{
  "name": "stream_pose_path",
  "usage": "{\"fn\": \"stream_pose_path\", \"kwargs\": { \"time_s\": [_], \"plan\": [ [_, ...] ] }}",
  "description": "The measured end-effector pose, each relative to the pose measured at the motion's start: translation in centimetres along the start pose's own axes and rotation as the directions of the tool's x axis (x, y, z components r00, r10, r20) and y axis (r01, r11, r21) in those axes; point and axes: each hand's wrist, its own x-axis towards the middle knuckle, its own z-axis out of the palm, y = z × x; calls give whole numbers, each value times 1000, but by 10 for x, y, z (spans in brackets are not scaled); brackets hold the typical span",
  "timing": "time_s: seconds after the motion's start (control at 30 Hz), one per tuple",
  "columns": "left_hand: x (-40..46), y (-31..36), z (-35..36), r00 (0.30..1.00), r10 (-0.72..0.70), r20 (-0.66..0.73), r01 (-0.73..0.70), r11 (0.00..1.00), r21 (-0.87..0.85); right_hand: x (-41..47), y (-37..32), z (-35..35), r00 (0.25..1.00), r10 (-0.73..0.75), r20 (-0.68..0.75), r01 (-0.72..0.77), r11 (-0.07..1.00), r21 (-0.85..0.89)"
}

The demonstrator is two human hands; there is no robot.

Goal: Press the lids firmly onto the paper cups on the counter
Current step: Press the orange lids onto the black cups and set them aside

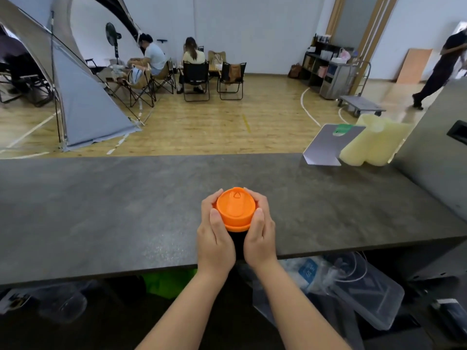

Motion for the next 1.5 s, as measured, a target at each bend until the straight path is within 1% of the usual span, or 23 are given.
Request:
{"fn": "stream_pose_path", "kwargs": {
  "time_s": [0.23, 0.33, 0.4, 0.47, 0.5, 0.53, 0.57, 0.6, 0.63, 0.67, 0.7, 0.73, 0.77, 0.8, 0.87, 0.97, 1.1, 1.2, 1.33, 1.4, 1.5],
  "plan": [
    [0, 3, 1, 1000, -21, 17, 22, 999, -28, 1, 2, -1, 999, -18, 37, 16, 999, 30],
    [0, 2, -1, 998, -40, 46, 39, 999, 12, 3, -2, -4, 997, -2, 72, -2, 998, 60],
    [-2, 1, -1, 997, -48, 54, 46, 998, 45, 5, -3, -5, 994, 29, 105, -38, 996, 80],
    [-2, 4, -2, 999, -44, 7, 42, 987, 152, 8, -4, -7, 991, 54, 123, -66, 994, 92],
    [-1, 8, -4, 998, -60, -21, 63, 977, 206, 11, -6, -7, 989, 79, 129, -92, 991, 93],
    [1, 13, -7, 995, -92, -32, 97, 969, 226, 14, -7, -6, 984, 123, 127, -135, 987, 91],
    [2, 19, -11, 991, -130, -13, 130, 971, 199, 17, -9, -4, 976, 185, 115, -198, 975, 105],
    [3, 24, -16, 986, -167, 26, 162, 977, 137, 21, -13, 0, 952, 292, 95, -303, 942, 141],
    [4, 27, -21, 977, -201, 73, 196, 978, 75, 24, -19, 4, 904, 420, 78, -427, 885, 185],
    [5, 31, -28, 967, -227, 116, 224, 974, 43, 26, -24, 10, 840, 539, 57, -537, 815, 216],
    [5, 34, -36, 958, -247, 146, 243, 969, 45, 28, -31, 15, 774, 631, 49, -623, 746, 235],
    [6, 36, -44, 952, -261, 163, 255, 965, 55, 30, -36, 20, 714, 699, 52, -689, 687, 231],
    [6, 37, -54, 948, -269, 169, 263, 963, 61, 30, -42, 25, 670, 739, 66, -732, 643, 224],
    [7, 38, -63, 947, -274, 167, 266, 962, 64, 29, -48, 28, 650, 755, 85, -752, 622, 219],
    [13, 38, -82, 950, -285, 128, 282, 958, 44, 25, -58, 36, 660, 737, 144, -747, 625, 227],
    [24, 42, -109, 944, -327, 32, 329, 941, -83, 16, -78, 46, 715, 659, 235, -699, 680, 220],
    [31, 52, -139, 931, -364, -24, 357, 923, -144, 4, -97, 65, 735, 584, 344, -661, 729, 178],
    [34, 51, -156, 912, -410, -13, 401, 898, -179, -1, -105, 79, 733, 585, 346, -662, 730, 168],
    [38, 51, -174, 864, -498, 79, 500, 827, -256, -5, -113, 100, 699, 637, 324, -705, 690, 163],
    [41, 51, -184, 849, -519, 102, 525, 805, -276, -8, -113, 111, 687, 653, 319, -717, 679, 156],
    [44, 49, -201, 844, -524, 115, 535, 802, -266, -12, -113, 126, 676, 663, 322, -731, 660, 175]
  ]
}}
